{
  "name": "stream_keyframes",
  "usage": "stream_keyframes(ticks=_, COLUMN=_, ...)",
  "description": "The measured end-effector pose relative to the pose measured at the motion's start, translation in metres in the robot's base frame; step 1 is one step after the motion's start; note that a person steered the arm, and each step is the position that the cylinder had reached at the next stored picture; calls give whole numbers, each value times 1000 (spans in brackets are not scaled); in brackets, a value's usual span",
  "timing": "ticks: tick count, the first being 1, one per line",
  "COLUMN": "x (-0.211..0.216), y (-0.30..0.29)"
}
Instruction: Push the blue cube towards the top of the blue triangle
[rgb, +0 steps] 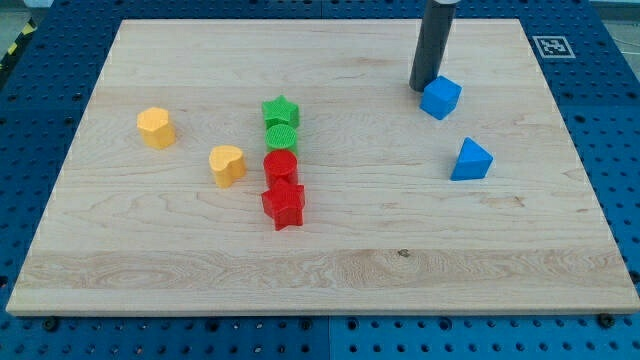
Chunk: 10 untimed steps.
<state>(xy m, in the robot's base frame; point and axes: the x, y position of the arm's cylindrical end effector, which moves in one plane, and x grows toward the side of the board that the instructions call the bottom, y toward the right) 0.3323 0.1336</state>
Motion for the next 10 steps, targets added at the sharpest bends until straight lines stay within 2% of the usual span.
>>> stream_keyframes(ticks=5, x=9, y=2)
stream_keyframes(ticks=7, x=-9, y=24)
stream_keyframes(ticks=8, x=19, y=33)
stream_keyframes(ticks=10, x=24, y=33)
